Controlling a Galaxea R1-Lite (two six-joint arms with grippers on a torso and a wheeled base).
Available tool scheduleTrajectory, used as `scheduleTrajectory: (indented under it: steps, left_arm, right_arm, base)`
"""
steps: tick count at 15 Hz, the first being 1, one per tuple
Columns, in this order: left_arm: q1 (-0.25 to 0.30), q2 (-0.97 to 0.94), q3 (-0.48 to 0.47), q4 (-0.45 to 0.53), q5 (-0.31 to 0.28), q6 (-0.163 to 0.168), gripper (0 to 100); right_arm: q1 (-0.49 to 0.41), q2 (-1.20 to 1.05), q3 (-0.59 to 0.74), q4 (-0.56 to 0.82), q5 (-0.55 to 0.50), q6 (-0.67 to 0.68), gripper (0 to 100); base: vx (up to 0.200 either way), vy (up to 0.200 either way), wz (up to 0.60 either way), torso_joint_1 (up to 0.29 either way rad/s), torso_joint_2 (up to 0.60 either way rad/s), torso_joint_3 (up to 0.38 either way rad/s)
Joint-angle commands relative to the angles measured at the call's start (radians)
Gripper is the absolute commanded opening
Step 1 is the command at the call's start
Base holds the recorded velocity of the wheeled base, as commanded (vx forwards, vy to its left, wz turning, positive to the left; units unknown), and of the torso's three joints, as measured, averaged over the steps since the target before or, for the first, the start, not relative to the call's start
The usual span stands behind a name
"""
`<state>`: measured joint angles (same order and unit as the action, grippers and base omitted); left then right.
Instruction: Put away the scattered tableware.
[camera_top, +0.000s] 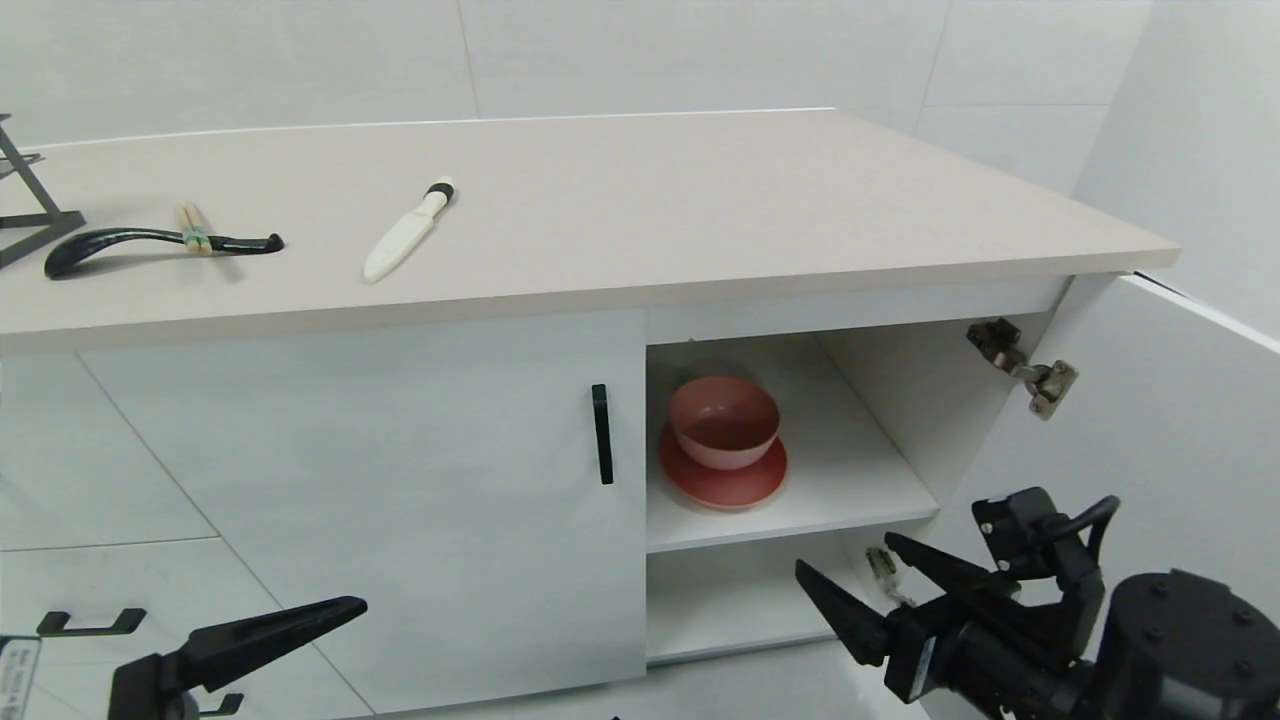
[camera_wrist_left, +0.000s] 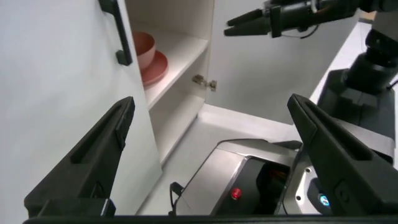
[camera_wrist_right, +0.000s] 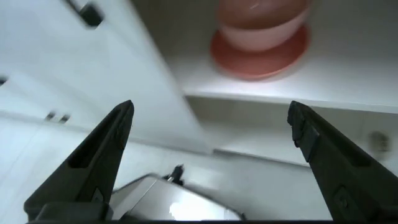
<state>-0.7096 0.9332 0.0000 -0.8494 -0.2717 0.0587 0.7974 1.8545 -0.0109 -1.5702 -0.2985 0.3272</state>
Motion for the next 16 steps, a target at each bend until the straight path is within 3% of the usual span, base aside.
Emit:
scheduleTrajectory:
  steps: [1,2,7,10,11,13,14,16]
  left_arm:
    - [0.025,-0.042,0.0,0.003,0.0,0.0,100]
    - [0.056,-0.06,0.0,0.003,0.0,0.0,100]
    - [0.254,-0.086,0.0,0.033,0.002,-0.002,100]
    - [0.38,-0.228,0.0,0.15,0.0,-0.051,100]
    - [0.414,-0.317,0.0,0.197,-0.001,-0.1,100]
    - [0.466,-0.429,0.0,0.257,-0.003,-0.155,100]
    - [0.532,-0.484,0.0,0.277,-0.027,-0.169,100]
    - [0.625,-0.537,0.0,0.289,-0.124,-0.208,100]
  right_arm:
    - [0.026,-0.052,0.011,-0.001,-0.088,-0.008,100]
    - [0.046,-0.069,0.011,-0.001,-0.151,-0.007,100]
    - [0.043,-0.33,0.011,0.006,-0.152,-0.089,100]
    - [0.045,-0.557,0.011,0.239,-0.152,-0.102,100]
    - [0.046,-0.683,0.011,0.368,-0.151,-0.132,100]
    - [0.049,-0.85,0.011,0.567,-0.151,-0.177,100]
    - [0.048,-0.989,0.011,0.76,-0.151,-0.232,100]
    - [0.019,-1.226,0.011,1.007,-0.151,-0.309,100]
  base:
    - [0.0,0.0,0.0,0.0,0.0,0.0]
    - [0.0,0.0,0.0,0.0,0.0,0.0]
    - [0.0,0.0,0.0,0.0,0.0,0.0]
    - [0.0,0.0,0.0,0.0,0.0,0.0]
    - [0.0,0.0,0.0,0.0,0.0,0.0]
    - [0.0,0.0,0.0,0.0,0.0,0.0]
    - [0.0,0.0,0.0,0.0,0.0,0.0]
    - [0.0,0.0,0.0,0.0,0.0,0.0]
